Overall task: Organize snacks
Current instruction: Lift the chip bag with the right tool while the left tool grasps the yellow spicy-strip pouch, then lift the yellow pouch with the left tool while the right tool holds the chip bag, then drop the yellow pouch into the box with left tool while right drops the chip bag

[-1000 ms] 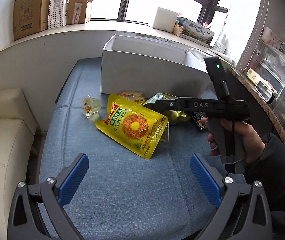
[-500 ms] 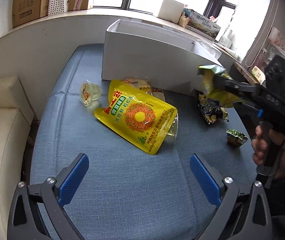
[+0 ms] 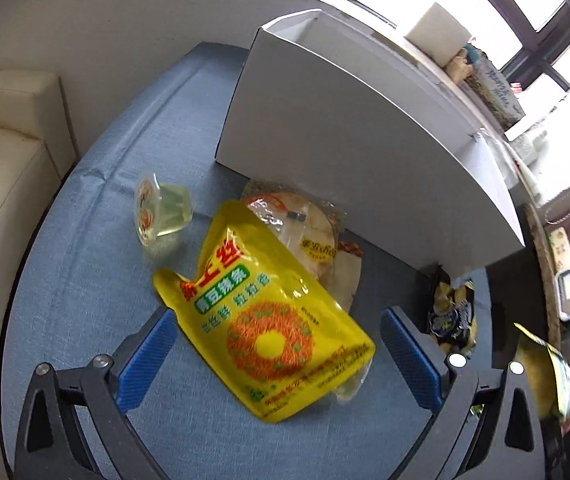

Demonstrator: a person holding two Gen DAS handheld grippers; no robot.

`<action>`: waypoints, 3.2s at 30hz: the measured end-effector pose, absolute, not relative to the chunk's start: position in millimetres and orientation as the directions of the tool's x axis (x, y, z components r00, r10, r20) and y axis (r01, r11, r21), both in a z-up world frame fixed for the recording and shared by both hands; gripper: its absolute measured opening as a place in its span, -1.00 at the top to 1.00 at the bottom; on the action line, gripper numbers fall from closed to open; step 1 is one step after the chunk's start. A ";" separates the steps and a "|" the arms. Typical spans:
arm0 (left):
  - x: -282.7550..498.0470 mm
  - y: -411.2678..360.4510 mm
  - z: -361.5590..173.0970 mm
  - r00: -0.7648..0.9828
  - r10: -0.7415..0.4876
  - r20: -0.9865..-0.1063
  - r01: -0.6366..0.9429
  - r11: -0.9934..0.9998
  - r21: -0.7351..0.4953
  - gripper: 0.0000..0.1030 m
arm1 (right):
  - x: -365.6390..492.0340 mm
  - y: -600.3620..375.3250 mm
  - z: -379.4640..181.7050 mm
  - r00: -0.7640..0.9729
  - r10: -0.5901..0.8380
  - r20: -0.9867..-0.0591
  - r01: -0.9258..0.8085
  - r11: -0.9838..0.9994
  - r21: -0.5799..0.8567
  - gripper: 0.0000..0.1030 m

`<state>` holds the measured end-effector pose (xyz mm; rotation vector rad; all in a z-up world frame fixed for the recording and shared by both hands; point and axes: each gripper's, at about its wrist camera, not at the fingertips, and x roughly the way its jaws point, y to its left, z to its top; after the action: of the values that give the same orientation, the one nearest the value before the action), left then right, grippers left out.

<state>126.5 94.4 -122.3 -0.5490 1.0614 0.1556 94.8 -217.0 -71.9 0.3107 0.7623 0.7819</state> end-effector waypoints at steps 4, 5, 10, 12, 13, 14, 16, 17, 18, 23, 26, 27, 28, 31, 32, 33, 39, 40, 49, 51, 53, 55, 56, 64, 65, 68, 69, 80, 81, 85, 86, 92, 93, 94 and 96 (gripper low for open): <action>155.6 72.4 -127.6 0.394 -0.010 -0.919 -0.424 0.885 -0.192 -0.99 | 94.8 -219.7 -73.4 0.470 0.731 -0.495 -0.509 0.683 0.524 -0.27; 160.8 66.8 -130.8 0.361 0.038 -0.932 -0.422 0.898 -0.127 -0.99 | 95.4 -220.3 -73.8 0.471 0.731 -0.493 -0.506 0.682 0.528 -0.27; 163.3 51.8 -149.8 0.288 0.083 -0.954 -0.396 0.917 -0.039 -0.98 | 91.6 -224.7 -73.3 0.473 0.738 -0.481 -0.512 0.675 0.532 -0.27; 160.5 50.4 -148.5 0.306 0.078 -0.949 -0.385 0.922 -0.048 -0.88 | 91.4 -225.4 -73.8 0.472 0.740 -0.478 -0.510 0.672 0.537 -0.27; 158.5 50.5 -146.3 0.314 0.074 -0.947 -0.376 0.925 -0.053 -0.69 | 91.3 -225.6 -74.3 0.473 0.740 -0.478 -0.509 0.673 0.537 -0.27; 152.8 53.3 -144.0 0.321 0.063 -0.945 -0.371 0.926 -0.064 -0.54 | 91.1 -226.0 -74.6 0.474 0.740 -0.477 -0.508 0.673 0.538 -0.27; 142.6 62.3 -142.7 0.329 0.026 -0.944 -0.367 0.924 -0.103 -0.44 | 90.2 -227.0 -74.4 0.474 0.740 -0.478 -0.507 0.673 0.539 -0.27; 137.2 67.8 -141.6 0.338 0.010 -0.941 -0.363 0.924 -0.121 -0.29 | 89.4 -227.8 -73.9 0.476 0.740 -0.475 -0.506 0.672 0.540 -0.27; 129.8 73.6 -140.2 0.353 -0.018 -0.936 -0.360 0.920 -0.154 -0.26 | 88.6 -228.5 -73.1 0.478 0.741 -0.472 -0.506 0.671 0.542 -0.27; 89.5 111.8 -135.7 0.407 -0.208 -0.890 -0.358 0.860 -0.365 0.06 | 86.3 -226.8 -70.5 0.480 0.741 -0.470 -0.512 0.672 0.536 -0.27; 74.0 127.9 -132.0 0.422 -0.253 -0.870 -0.357 0.836 -0.417 0.14 | 85.6 -221.6 -70.0 0.475 0.741 -0.475 -0.519 0.671 0.529 -0.27; 73.1 132.9 -130.6 0.422 -0.258 -0.869 -0.358 0.834 -0.421 0.14 | 85.4 -219.5 -70.1 0.472 0.741 -0.478 -0.523 0.672 0.525 -0.27; 71.3 136.8 -128.8 0.423 -0.259 -0.869 -0.355 0.835 -0.421 0.15 | 84.5 -216.8 -69.9 0.470 0.740 -0.481 -0.527 0.673 0.519 -0.27; 62.1 142.5 -121.8 0.444 -0.266 -0.855 -0.336 0.836 -0.434 0.19 | 81.8 -207.7 -68.2 0.458 0.745 -0.485 -0.546 0.666 0.508 -0.27; 61.8 141.2 -115.8 0.459 -0.273 -0.846 -0.324 0.835 -0.445 0.20 | 80.9 -205.2 -67.0 0.458 0.743 -0.488 -0.552 0.668 0.499 -0.27; 59.4 140.2 -110.2 0.473 -0.282 -0.835 -0.308 0.835 -0.456 0.21 | 80.5 -203.0 -65.7 0.456 0.743 -0.489 -0.556 0.668 0.495 -0.27; 58.6 117.4 -68.4 0.544 -0.201 -0.814 -0.209 0.908 -0.363 0.91 | 85.1 -199.0 -54.0 0.475 0.742 -0.473 -0.567 0.669 0.480 -0.27; 64.2 112.7 -69.7 0.534 -0.184 -0.825 -0.212 0.916 -0.341 0.91 | 86.6 -197.8 -52.9 0.473 0.741 -0.476 -0.570 0.670 0.476 -0.27; 86.5 102.3 -117.9 0.382 -0.178 -0.907 -0.223 0.934 -0.277 -0.29 | 85.3 -198.5 -62.2 0.462 0.742 -0.486 -0.558 0.669 0.491 -0.27; 85.0 101.3 -121.6 0.376 -0.167 -0.912 -0.242 0.932 -0.270 -0.96 | 86.1 -200.7 -64.5 0.461 0.743 -0.485 -0.549 0.668 0.502 -0.27; 83.4 100.9 -126.4 0.361 -0.164 -0.918 -0.269 0.924 -0.272 -1.00 | 85.9 -202.8 -65.8 0.461 0.743 -0.485 -0.544 0.668 0.508 -0.27; 85.9 105.3 -136.1 0.331 -0.165 -0.929 -0.347 0.895 -0.282 -1.00 | 84.8 -202.8 -67.5 0.456 0.747 -0.484 -0.544 0.664 0.513 -0.27; 88.7 107.6 -141.7 0.321 -0.159 -0.934 -0.391 0.876 -0.284 -0.99 | 84.4 -202.3 -68.5 0.456 0.747 -0.485 -0.543 0.665 0.513 -0.27; 127.2 75.0 -161.3 0.267 0.080 -0.960 -0.463 0.885 -0.055 -0.99 | 84.6 -202.2 -70.0 0.451 0.751 -0.482 -0.541 0.659 0.522 -0.27; 126.7 72.7 -162.0 0.267 0.097 -0.959 -0.460 0.887 -0.039 -0.95 | 84.5 -203.2 -70.2 0.453 0.751 -0.481 -0.539 0.660 0.523 -0.27; 116.3 66.5 -156.8 0.290 0.115 -0.950 -0.418 0.908 -0.017 -0.49 | 84.2 -207.2 -70.9 0.455 0.752 -0.477 -0.535 0.659 0.528 -0.27; 109.6 69.1 -153.6 0.300 0.101 -0.948 -0.411 0.911 -0.034 -0.33 | 84.3 -208.5 -71.6 0.457 0.752 -0.476 -0.531 0.659 0.532 -0.27; 38.2 120.3 -126.3 0.448 -0.117 -0.886 -0.346 0.891 -0.293 0.31 | 83.2 -200.1 -71.8 0.443 0.760 -0.475 -0.545 0.649 0.530 -0.27; 36.4 120.1 -117.4 0.470 -0.124 -0.874 -0.325 0.896 -0.302 0.31 | 83.5 -198.2 -71.5 0.442 0.759 -0.478 -0.549 0.650 0.526 -0.27; 45.5 112.0 -71.0 0.559 -0.114 -0.821 -0.246 0.923 -0.296 0.31 | 85.1 -193.9 -66.5 0.449 0.755 -0.478 -0.559 0.655 0.509 -0.27; 48.1 109.7 -59.0 0.579 -0.109 -0.808 -0.225 0.931 -0.287 0.31 | 86.1 -193.4 -63.4 0.454 0.752 -0.477 -0.562 0.657 0.501 -0.27; 93.8 90.0 3.2 0.670 -0.110 -0.734 -0.124 0.958 -0.257 0.30 | 108.6 -192.1 -25.8 0.504 0.744 -0.439 -0.588 0.667 0.457 -0.27; 103.1 89.6 13.2 0.683 -0.109 -0.722 -0.110 0.962 -0.249 0.30 | 115.9 -190.8 -16.7 0.515 0.743 -0.427 -0.595 0.668 0.446 -0.27; 113.3 89.4 24.4 0.697 -0.115 -0.708 -0.090 0.965 -0.245 0.30 | 124.0 -189.6 -7.6 0.529 0.739 -0.418 -0.601 0.674 0.430 -0.27; 134.4 87.5 42.9 0.728 -0.127 -0.674 -0.048 0.971 -0.235 0.29 | 145.1 -184.9 8.4 0.558 0.718 -0.416 -0.595 0.696 0.402 -0.27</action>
<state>134.4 87.5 42.9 -0.2446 0.7565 -0.0438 145.1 -184.9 8.4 0.2252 0.5925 0.7824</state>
